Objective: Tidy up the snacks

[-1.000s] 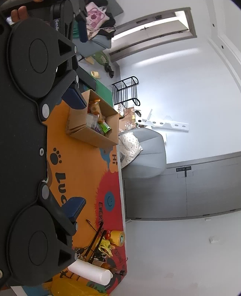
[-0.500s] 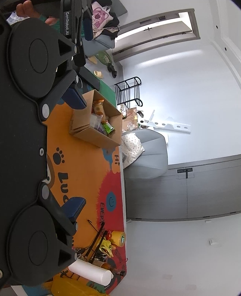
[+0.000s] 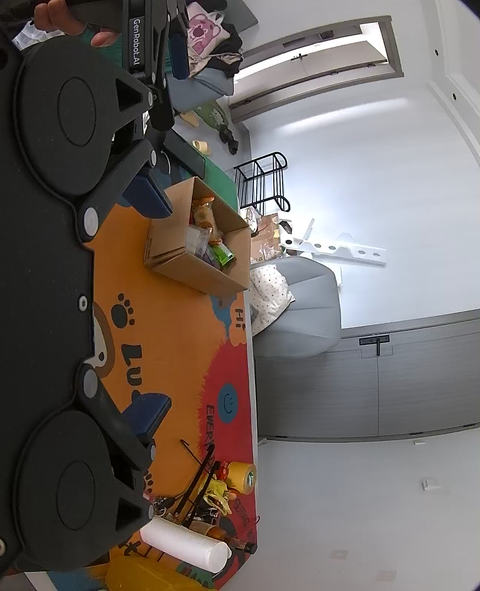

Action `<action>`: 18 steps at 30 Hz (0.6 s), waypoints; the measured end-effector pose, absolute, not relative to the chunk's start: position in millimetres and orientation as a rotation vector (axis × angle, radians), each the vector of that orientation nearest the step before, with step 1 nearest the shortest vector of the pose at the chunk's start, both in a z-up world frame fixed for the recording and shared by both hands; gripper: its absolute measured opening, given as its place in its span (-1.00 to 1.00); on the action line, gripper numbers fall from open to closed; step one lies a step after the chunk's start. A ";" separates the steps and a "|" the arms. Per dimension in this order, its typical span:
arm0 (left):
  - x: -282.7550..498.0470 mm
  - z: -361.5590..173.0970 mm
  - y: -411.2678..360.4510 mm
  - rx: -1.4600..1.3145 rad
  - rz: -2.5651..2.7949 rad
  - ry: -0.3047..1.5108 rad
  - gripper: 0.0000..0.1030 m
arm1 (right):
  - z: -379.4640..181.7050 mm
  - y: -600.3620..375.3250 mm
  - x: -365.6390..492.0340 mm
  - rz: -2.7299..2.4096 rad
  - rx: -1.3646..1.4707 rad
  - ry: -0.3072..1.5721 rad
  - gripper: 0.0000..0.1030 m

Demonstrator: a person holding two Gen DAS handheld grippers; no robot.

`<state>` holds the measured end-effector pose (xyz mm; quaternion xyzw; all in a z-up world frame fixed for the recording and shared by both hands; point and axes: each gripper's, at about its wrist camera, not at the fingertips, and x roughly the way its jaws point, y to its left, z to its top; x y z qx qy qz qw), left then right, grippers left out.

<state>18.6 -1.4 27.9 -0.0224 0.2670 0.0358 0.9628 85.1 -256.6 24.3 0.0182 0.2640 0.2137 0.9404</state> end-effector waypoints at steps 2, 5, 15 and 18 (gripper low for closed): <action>18.3 28.0 -1.4 -0.046 0.076 0.540 1.00 | 24.0 -257.1 85.5 0.438 0.037 0.539 1.00; 18.1 27.7 -1.5 -0.049 0.076 0.543 1.00 | 22.5 -257.7 86.9 0.436 0.044 0.542 1.00; 19.0 30.8 0.0 -0.045 0.069 0.545 1.00 | 21.2 -259.0 87.1 0.436 0.039 0.539 1.00; 20.0 30.5 -0.2 -0.047 0.072 0.548 1.00 | 20.7 -259.1 86.6 0.435 0.039 0.537 1.00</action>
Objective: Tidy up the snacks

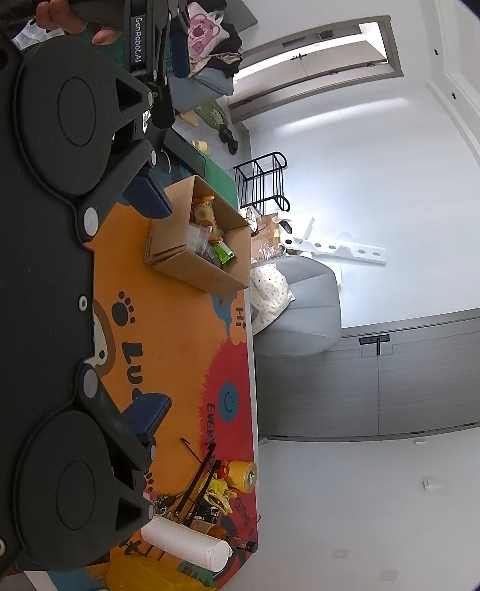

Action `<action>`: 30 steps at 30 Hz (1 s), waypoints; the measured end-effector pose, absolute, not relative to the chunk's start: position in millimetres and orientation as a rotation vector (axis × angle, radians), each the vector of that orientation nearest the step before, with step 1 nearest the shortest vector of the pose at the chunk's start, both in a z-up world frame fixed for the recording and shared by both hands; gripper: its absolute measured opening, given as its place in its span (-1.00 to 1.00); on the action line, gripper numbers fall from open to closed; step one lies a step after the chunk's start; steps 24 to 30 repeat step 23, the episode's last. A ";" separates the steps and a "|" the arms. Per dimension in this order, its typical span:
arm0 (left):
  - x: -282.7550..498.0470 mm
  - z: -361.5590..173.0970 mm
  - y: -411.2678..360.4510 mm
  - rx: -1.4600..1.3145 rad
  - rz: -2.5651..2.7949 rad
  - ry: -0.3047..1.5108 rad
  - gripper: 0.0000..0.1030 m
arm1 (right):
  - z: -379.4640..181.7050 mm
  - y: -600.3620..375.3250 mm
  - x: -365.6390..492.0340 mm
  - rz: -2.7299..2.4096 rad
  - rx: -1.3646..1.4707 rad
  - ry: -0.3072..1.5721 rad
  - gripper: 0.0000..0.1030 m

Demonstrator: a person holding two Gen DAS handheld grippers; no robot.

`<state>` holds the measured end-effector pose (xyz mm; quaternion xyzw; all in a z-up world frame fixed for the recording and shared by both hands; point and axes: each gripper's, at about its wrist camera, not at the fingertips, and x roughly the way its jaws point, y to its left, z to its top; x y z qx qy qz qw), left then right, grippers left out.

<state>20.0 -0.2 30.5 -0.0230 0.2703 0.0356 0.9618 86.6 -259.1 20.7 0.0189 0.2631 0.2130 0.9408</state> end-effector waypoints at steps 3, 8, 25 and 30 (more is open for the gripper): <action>20.5 30.6 -0.4 -0.045 0.076 0.548 1.00 | 20.8 -259.0 86.4 0.438 0.041 0.538 1.00; 21.3 30.0 -0.3 -0.046 0.080 0.550 1.00 | 20.8 -258.6 85.9 0.440 0.036 0.540 1.00; 19.2 27.0 -3.5 -0.031 0.072 0.544 1.00 | 19.6 -256.7 86.5 0.442 0.035 0.547 1.00; 19.2 27.0 -3.5 -0.031 0.072 0.544 1.00 | 19.6 -256.7 86.5 0.442 0.035 0.547 1.00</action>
